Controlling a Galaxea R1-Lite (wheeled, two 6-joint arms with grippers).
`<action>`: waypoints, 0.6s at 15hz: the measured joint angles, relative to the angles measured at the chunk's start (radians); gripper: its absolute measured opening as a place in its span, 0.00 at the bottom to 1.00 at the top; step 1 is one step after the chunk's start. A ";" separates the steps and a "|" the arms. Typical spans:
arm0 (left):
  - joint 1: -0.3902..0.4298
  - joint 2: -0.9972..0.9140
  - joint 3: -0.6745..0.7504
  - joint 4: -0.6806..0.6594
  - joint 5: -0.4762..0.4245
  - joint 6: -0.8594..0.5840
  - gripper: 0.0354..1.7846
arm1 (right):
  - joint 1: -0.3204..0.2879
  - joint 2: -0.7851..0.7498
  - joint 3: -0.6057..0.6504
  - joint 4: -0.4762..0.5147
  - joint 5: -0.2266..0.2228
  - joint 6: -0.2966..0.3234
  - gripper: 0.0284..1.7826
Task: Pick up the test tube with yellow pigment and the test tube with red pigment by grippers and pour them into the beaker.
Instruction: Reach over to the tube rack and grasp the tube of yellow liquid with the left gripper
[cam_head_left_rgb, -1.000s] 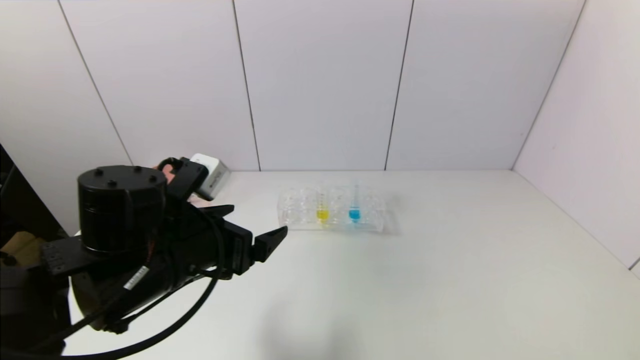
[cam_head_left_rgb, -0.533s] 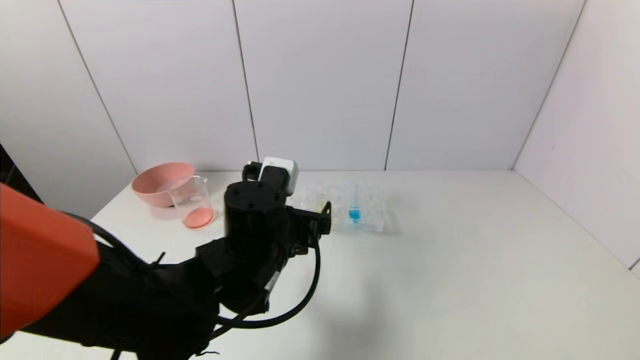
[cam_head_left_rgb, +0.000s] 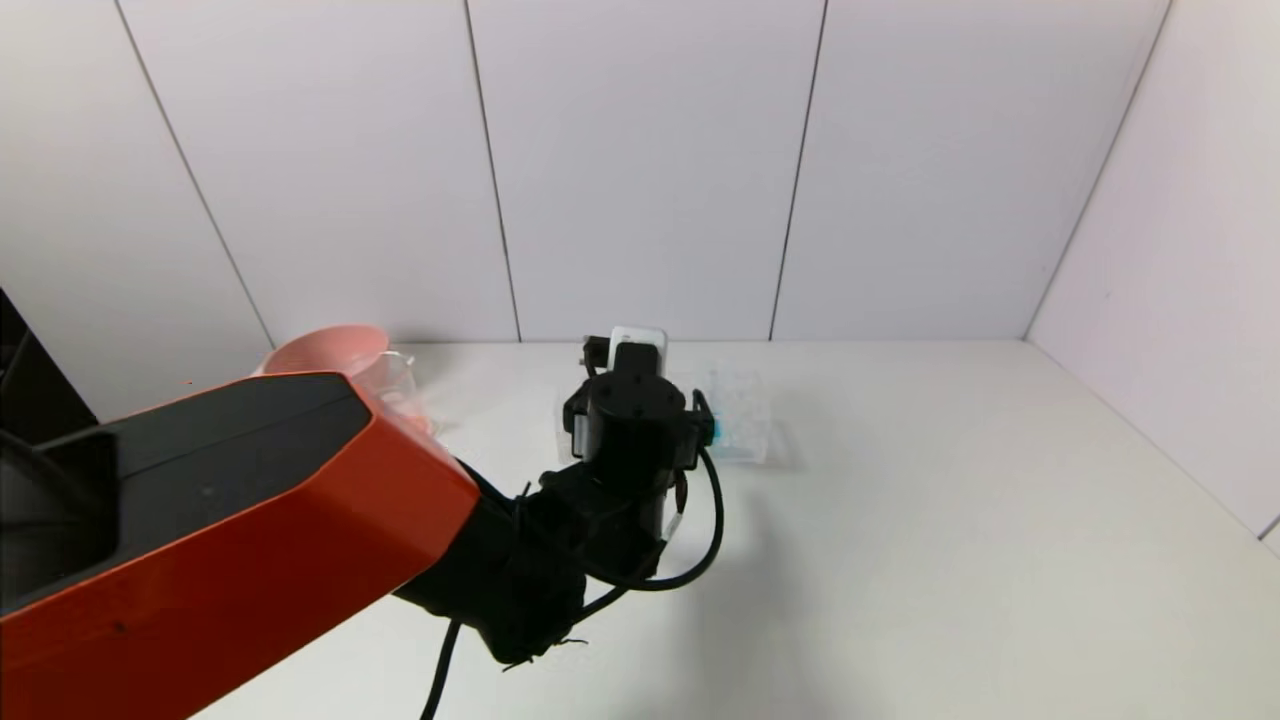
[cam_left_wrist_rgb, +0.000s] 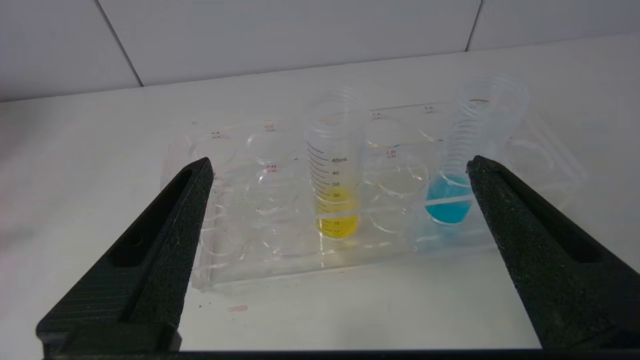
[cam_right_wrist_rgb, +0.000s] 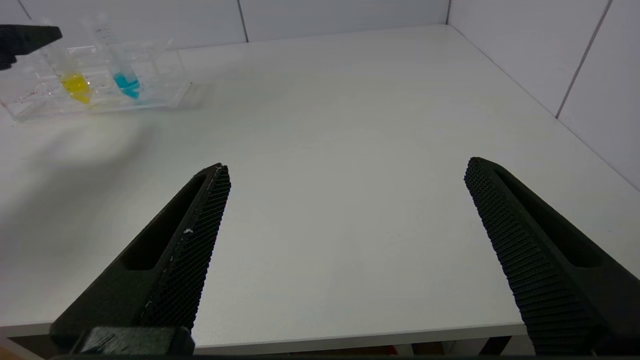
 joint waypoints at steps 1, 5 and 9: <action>0.003 0.026 -0.030 0.000 0.014 0.003 0.99 | 0.000 0.000 0.000 0.000 0.000 0.000 0.96; 0.025 0.090 -0.109 0.005 0.021 0.011 0.99 | 0.000 0.000 0.000 0.000 0.000 0.000 0.96; 0.056 0.135 -0.185 -0.001 0.020 0.036 0.99 | 0.000 0.000 0.000 0.000 0.000 0.000 0.96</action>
